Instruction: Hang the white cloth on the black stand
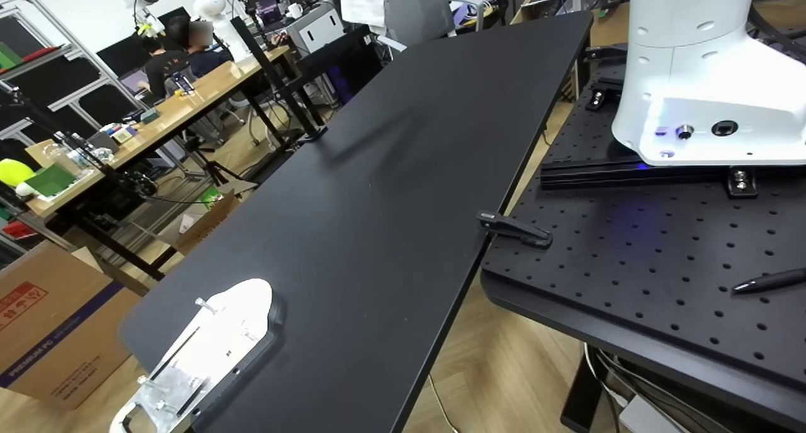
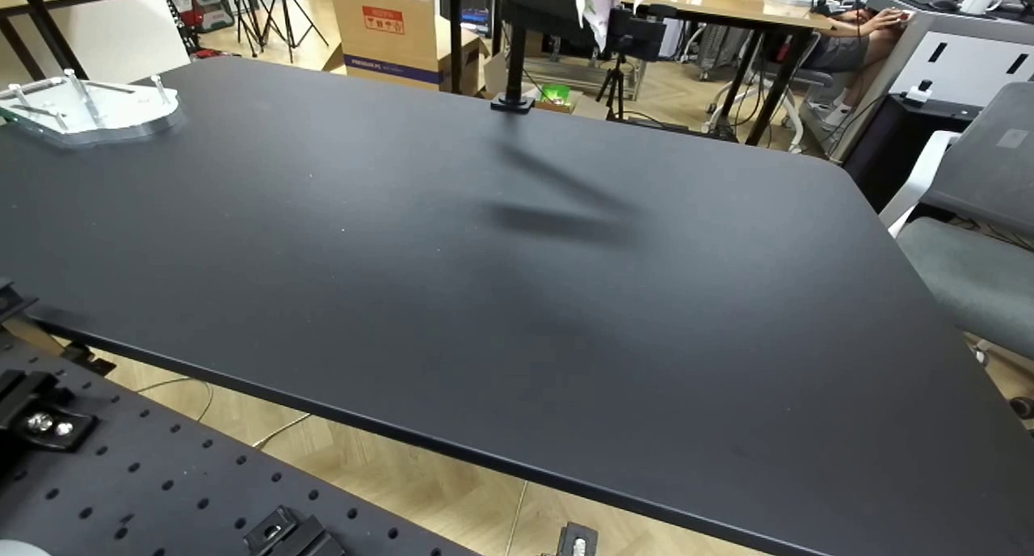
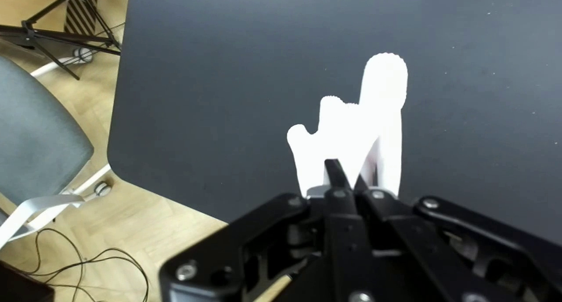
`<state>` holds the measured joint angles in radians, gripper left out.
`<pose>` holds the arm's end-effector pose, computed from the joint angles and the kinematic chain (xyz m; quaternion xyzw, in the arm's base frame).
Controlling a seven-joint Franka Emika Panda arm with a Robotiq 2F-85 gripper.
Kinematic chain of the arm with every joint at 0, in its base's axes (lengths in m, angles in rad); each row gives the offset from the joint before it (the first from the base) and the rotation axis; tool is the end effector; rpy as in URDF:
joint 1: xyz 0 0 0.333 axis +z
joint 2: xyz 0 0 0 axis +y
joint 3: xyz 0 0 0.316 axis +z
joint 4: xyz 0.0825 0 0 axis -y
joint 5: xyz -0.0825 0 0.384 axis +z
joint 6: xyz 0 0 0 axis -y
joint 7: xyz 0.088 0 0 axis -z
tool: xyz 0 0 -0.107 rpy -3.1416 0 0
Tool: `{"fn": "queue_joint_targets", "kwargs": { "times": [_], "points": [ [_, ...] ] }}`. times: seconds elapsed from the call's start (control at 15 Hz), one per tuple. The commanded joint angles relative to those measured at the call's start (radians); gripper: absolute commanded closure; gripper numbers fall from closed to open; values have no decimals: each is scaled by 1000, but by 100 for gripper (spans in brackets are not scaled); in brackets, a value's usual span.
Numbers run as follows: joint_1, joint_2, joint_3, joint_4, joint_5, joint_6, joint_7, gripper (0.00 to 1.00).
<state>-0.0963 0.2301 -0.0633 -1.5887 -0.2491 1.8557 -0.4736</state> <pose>0.6267 -0.1167 0.5068 0.9737 0.1882 -0.0221 0.1264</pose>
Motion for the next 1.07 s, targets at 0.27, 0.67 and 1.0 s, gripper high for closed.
{"fn": "queue_joint_targets", "kwargs": {
  "times": [0.27,0.67,1.0],
  "points": [
    [-9,62,11,37,9,26,-2,100],
    [3,162,21,97,-10,93,-1,100],
    [1,214,22,122,-13,120,-7,100]
  ]
}}
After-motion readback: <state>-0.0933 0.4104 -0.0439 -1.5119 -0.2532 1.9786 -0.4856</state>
